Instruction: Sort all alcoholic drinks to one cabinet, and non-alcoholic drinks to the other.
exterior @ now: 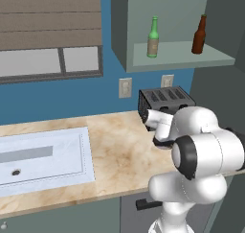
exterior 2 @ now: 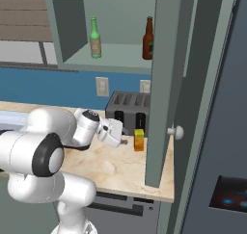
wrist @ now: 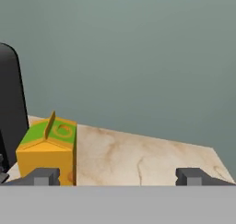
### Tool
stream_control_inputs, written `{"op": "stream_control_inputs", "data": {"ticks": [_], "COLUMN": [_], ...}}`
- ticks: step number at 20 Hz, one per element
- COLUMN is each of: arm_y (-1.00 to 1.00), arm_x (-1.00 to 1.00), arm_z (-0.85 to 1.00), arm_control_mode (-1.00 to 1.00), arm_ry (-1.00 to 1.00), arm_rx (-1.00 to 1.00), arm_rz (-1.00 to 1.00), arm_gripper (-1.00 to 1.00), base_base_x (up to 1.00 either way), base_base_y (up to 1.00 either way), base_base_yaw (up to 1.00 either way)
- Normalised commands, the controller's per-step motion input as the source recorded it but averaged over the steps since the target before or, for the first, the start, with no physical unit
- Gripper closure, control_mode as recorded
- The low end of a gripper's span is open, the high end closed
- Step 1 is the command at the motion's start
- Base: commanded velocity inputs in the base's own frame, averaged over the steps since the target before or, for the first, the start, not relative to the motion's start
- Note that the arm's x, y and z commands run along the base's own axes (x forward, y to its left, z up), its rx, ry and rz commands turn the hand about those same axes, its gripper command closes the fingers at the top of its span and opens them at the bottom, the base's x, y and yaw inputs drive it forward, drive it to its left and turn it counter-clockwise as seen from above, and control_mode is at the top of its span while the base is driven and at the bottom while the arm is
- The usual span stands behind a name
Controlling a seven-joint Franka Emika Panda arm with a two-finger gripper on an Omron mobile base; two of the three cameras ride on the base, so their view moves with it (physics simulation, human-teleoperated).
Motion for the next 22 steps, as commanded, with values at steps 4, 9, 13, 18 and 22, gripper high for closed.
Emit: {"op": "stream_control_inputs", "data": {"ticks": [4,9,13,18,22], "arm_y": [0.0,0.0,0.0,0.0,0.0], "arm_x": [0.14,0.15,0.15,0.16,0.18], "arm_z": [-0.05,-0.11,-0.14,-0.16,-0.11], "arm_control_mode": [-1.0,-1.0,-1.0,-1.0,-1.0], "arm_ry": [0.0,0.0,0.0,-0.02,-0.03], "arm_rx": [0.0,0.0,0.0,0.0,0.0], "arm_rz": [0.05,0.04,0.02,0.01,0.01], "arm_gripper": [-1.0,-1.0,-1.0,-1.0,-1.0], "base_base_x": [0.0,0.0,0.0,0.0,0.0], "base_base_y": [0.0,0.0,0.0,0.0,0.0], "base_base_yaw": [0.0,0.0,0.0,0.0,0.0]}}
